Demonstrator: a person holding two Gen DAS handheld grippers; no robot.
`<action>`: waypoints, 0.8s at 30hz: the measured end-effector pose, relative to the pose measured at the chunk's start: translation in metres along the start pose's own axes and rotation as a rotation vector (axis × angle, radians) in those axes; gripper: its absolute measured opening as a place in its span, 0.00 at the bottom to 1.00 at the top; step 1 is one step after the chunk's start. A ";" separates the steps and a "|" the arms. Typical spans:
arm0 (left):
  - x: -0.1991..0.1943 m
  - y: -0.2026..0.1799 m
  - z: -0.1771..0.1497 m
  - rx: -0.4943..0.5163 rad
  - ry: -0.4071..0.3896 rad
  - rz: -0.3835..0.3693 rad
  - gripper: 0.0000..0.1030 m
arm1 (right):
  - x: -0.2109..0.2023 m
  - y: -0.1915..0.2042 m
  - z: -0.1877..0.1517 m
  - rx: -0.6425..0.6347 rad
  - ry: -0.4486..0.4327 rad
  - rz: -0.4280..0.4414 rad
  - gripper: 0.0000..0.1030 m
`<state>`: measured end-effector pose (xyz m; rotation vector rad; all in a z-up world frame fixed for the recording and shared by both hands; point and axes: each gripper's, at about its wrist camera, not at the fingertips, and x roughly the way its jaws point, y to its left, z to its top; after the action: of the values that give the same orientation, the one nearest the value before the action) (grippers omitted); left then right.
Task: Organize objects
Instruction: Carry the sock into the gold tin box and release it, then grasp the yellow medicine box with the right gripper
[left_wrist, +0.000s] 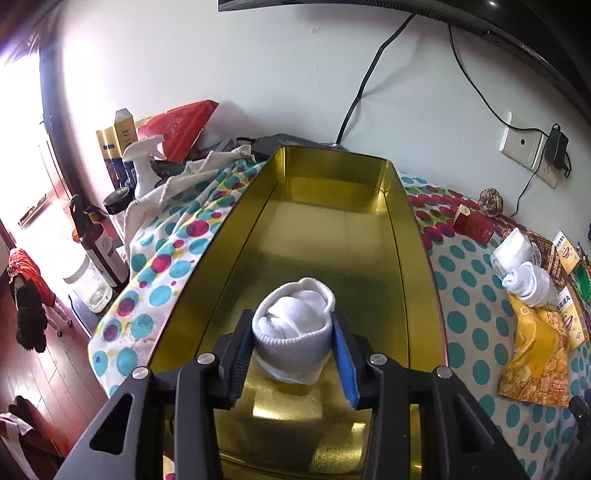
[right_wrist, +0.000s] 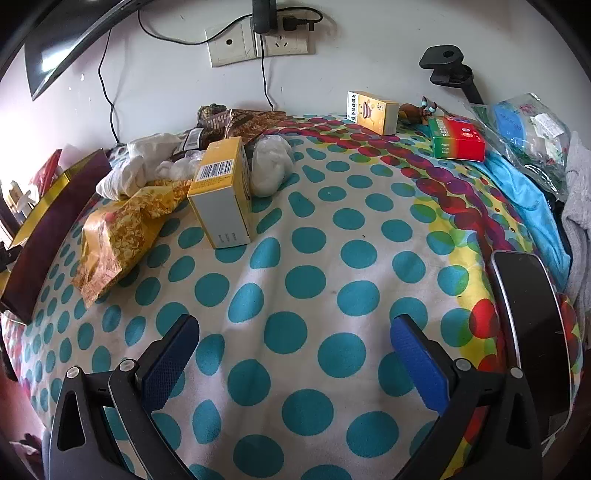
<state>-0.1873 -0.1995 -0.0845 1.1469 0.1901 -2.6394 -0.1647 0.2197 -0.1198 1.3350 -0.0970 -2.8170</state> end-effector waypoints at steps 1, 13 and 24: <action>0.001 0.001 -0.001 -0.004 0.002 -0.006 0.43 | 0.000 0.000 0.000 0.001 -0.001 -0.002 1.00; -0.089 -0.010 -0.037 0.047 -0.235 -0.127 0.86 | -0.012 0.006 0.014 0.021 -0.011 -0.016 1.00; -0.131 -0.056 -0.135 0.157 -0.238 -0.331 0.87 | 0.001 0.041 0.060 -0.089 -0.069 -0.073 0.94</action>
<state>-0.0225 -0.0926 -0.0791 0.8968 0.1384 -3.1045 -0.2119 0.1816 -0.0800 1.2492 0.0761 -2.8892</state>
